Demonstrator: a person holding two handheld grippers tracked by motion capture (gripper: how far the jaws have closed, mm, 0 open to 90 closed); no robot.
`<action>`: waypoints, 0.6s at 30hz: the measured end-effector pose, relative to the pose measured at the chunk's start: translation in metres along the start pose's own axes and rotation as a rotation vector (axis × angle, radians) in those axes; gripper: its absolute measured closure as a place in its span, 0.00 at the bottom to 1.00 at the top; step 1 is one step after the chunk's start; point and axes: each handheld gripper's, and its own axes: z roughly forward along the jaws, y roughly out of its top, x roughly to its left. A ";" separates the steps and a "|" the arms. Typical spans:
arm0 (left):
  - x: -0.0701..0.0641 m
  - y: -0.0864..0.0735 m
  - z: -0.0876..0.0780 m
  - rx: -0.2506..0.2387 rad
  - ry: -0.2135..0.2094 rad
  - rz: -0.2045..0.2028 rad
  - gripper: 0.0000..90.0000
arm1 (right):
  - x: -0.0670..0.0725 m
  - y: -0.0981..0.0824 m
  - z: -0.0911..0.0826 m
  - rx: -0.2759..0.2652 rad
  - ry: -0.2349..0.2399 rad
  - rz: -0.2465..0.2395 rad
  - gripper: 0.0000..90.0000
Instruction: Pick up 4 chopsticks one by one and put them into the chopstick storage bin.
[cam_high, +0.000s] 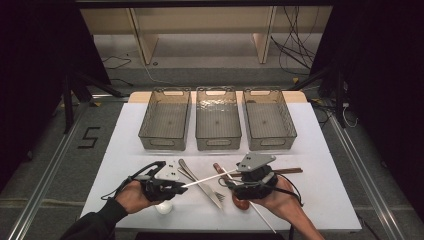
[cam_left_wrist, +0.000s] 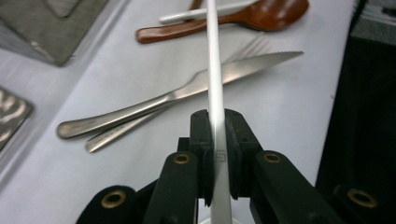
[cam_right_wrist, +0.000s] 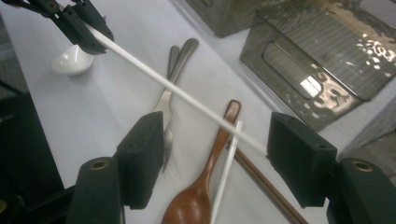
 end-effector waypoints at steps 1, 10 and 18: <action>0.002 0.000 -0.001 -0.001 0.006 -0.010 0.92 | -0.002 -0.003 -0.002 -0.012 0.002 0.025 0.41; 0.024 -0.003 -0.012 -0.060 0.098 -0.187 0.92 | -0.012 -0.027 -0.010 -0.021 -0.026 0.141 0.38; 0.055 -0.008 -0.025 -0.090 0.148 -0.330 0.92 | -0.020 -0.040 -0.015 -0.015 -0.064 0.214 0.34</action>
